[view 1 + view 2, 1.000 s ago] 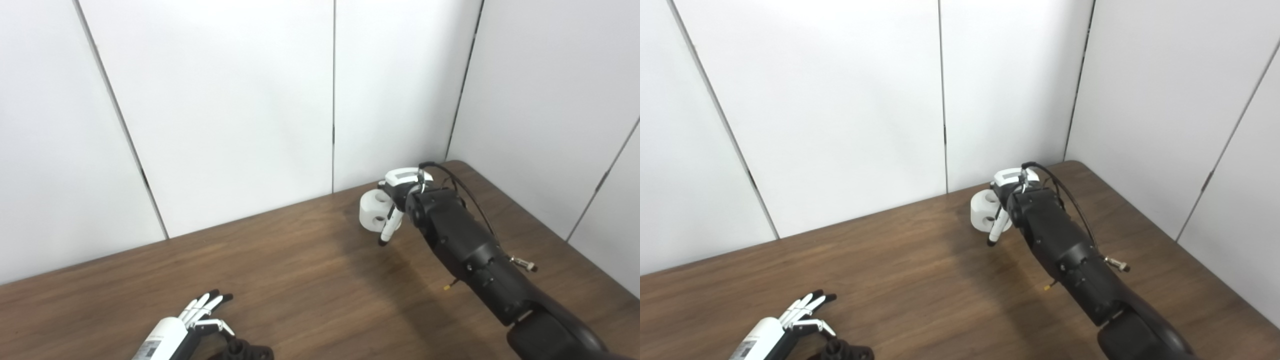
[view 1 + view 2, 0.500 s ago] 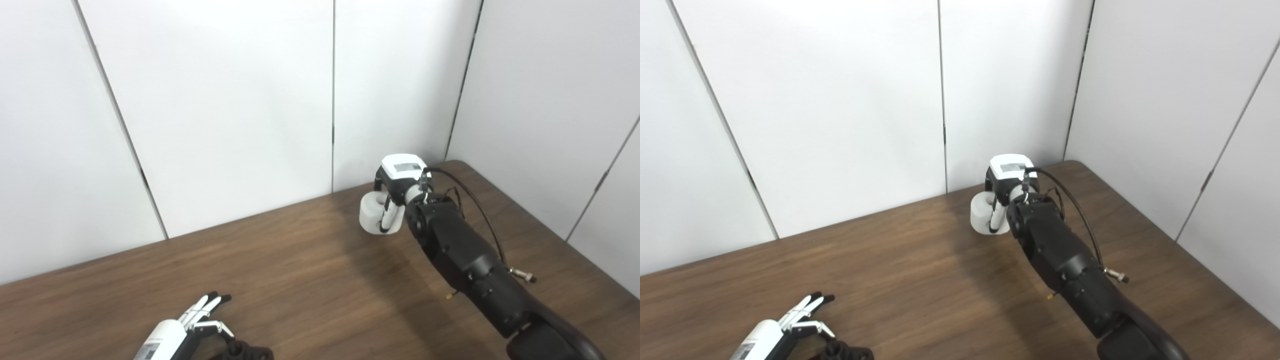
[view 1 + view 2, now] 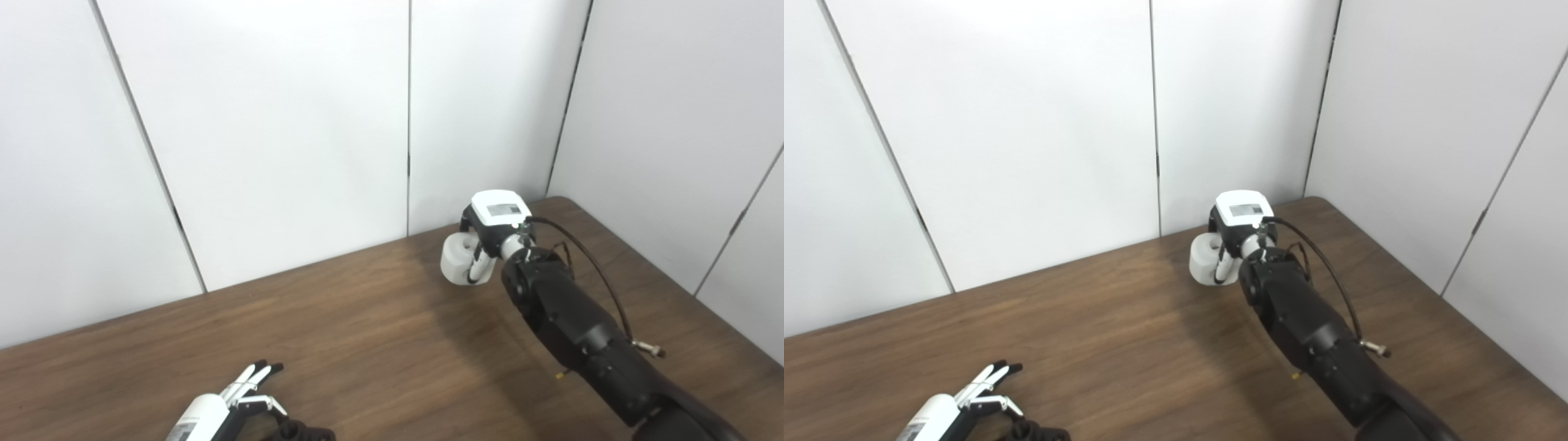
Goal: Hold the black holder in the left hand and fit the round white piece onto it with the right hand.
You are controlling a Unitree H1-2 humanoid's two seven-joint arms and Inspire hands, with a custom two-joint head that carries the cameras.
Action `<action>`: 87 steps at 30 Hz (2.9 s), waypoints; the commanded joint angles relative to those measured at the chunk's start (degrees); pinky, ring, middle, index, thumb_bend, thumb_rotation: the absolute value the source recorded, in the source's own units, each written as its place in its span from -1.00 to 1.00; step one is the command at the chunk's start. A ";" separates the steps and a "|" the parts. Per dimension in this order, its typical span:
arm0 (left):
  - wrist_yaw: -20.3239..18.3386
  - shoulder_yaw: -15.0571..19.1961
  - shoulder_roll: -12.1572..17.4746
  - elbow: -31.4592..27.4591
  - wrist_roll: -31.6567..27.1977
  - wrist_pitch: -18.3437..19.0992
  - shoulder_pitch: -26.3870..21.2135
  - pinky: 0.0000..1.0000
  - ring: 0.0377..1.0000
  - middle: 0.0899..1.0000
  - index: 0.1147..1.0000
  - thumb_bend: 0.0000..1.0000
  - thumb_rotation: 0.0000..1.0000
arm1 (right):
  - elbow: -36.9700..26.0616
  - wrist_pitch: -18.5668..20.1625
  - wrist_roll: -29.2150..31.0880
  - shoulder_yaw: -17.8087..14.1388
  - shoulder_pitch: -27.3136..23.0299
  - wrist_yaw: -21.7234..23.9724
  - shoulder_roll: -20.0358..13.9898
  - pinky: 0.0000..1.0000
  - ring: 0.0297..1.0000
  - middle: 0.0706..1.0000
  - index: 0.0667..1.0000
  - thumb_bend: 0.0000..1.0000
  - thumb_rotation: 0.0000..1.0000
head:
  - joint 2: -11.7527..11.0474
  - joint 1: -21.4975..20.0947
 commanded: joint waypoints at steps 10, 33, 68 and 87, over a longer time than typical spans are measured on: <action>-7.75 -2.77 1.57 -1.39 4.21 3.19 5.58 0.66 0.92 0.86 -0.15 0.05 -0.89 | -18.64 -1.75 6.96 -1.11 -1.65 9.43 -4.30 0.66 0.59 0.41 -0.12 0.05 -0.71 | 5.22 10.72; -7.72 -4.53 -6.80 3.17 8.18 12.08 2.13 0.87 1.00 1.00 -0.15 0.05 -0.87 | -37.65 -10.65 18.85 0.89 -2.04 27.85 -6.47 0.55 0.63 0.44 -0.12 0.05 -0.71 | 15.65 30.71; -8.02 -5.03 -8.74 2.62 8.12 14.54 1.51 0.91 1.00 0.99 -0.15 0.05 -0.87 | -36.91 -11.86 19.30 9.18 -4.29 32.32 6.54 0.59 0.62 0.42 -0.12 0.05 -0.71 | 17.55 32.78; -8.87 -5.12 -8.21 0.93 8.10 15.60 1.80 0.90 1.00 0.99 -0.15 0.05 -0.87 | -35.17 -16.56 18.93 12.28 -2.75 32.93 5.22 0.53 0.61 0.42 -0.12 0.05 -0.71 | 18.52 32.62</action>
